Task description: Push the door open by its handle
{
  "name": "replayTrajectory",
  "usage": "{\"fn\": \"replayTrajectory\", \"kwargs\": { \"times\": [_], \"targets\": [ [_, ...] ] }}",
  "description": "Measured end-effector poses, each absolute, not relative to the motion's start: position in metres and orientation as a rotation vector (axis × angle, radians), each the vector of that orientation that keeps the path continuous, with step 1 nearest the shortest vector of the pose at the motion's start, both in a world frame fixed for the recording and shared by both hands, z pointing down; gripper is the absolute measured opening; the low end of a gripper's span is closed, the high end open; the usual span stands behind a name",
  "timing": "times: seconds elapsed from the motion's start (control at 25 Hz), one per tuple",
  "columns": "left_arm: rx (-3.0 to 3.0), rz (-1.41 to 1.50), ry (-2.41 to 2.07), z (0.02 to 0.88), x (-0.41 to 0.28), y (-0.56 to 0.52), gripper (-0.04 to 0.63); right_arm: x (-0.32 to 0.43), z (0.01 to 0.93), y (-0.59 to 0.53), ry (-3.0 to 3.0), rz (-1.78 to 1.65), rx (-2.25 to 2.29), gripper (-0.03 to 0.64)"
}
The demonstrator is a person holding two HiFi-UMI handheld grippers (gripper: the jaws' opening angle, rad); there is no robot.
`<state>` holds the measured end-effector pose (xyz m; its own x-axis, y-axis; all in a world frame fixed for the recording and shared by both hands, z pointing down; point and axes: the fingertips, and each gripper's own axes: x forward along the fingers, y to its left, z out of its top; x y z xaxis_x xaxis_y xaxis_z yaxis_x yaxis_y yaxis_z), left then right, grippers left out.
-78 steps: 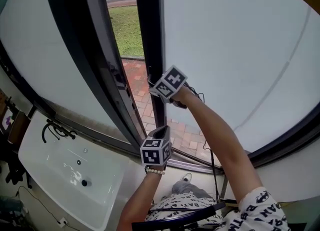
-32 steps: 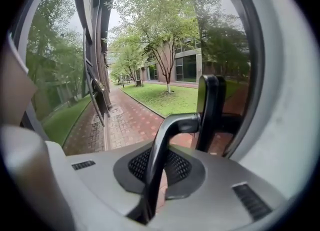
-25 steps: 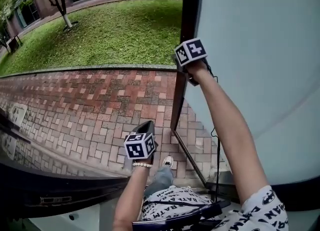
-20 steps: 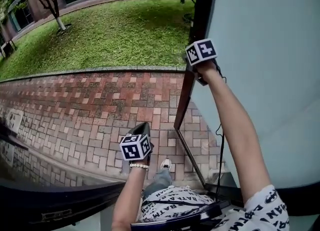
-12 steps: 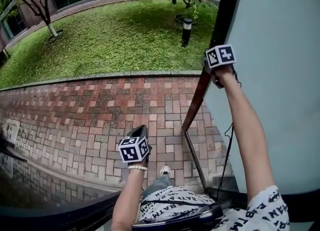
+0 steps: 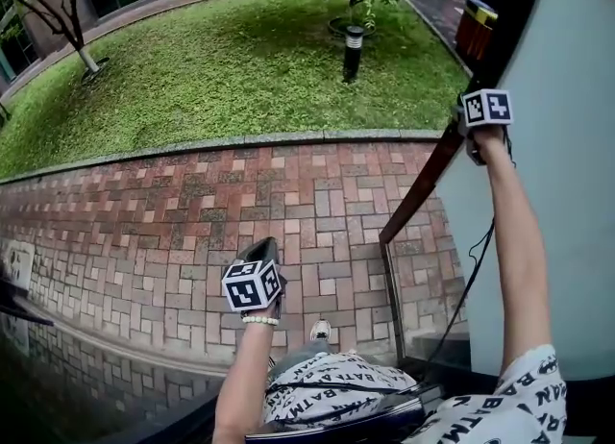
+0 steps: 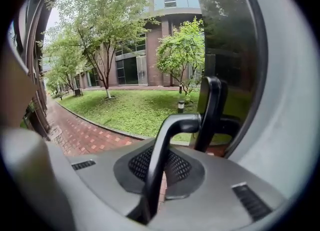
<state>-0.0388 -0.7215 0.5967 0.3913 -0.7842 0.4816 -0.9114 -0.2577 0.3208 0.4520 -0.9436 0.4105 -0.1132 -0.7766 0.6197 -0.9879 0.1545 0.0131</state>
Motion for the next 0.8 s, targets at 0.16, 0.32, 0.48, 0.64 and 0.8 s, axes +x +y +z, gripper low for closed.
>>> {"fn": "replayTrajectory", "kwargs": {
  "times": [0.16,0.32,0.48,0.64,0.8],
  "targets": [
    [2.096,0.303,-1.442,0.601,-0.039,-0.733,-0.008,0.503,0.409,-0.945,-1.887,0.574,1.740,0.014],
    [2.087,0.306,-1.449,0.604,-0.042,-0.740,-0.008,0.541,0.411,-0.946,-1.857,0.611,1.788,0.014],
    [2.084,0.311,-1.443,0.604,-0.042,-0.748,-0.008,0.573,0.409,-0.944,-1.819,0.632,1.832,0.014],
    [2.084,0.305,-1.446,0.604,-0.041,-0.757,-0.008,0.592,0.408,-0.943,-1.795,0.636,1.858,0.012],
    [2.097,0.310,-1.435,0.603,-0.035,-0.767,-0.008,0.601,0.409,-0.941,-1.779,0.644,1.871,0.012]
  ]
}}
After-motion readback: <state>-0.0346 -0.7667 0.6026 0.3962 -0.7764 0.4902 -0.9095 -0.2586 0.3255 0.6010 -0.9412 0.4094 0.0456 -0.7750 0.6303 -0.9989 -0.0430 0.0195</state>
